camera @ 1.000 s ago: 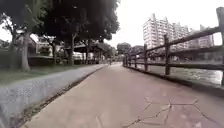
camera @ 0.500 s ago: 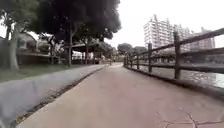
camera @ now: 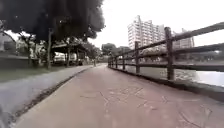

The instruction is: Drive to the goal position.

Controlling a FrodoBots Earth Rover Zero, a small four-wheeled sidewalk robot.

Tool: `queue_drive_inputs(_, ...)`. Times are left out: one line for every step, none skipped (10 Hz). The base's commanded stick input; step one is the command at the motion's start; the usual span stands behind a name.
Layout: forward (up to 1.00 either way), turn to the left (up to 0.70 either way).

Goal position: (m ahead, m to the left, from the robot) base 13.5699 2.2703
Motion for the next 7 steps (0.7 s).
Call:
queue_drive_inputs(1.0,0.0)
queue_drive_inputs(1.0,0.0)
queue_drive_inputs(1.0,0.0)
queue_drive_inputs(1.0,0.0)
queue_drive_inputs(1.0,0.0)
queue_drive_inputs(1.0,0.0)
queue_drive_inputs(1.0,0.0)
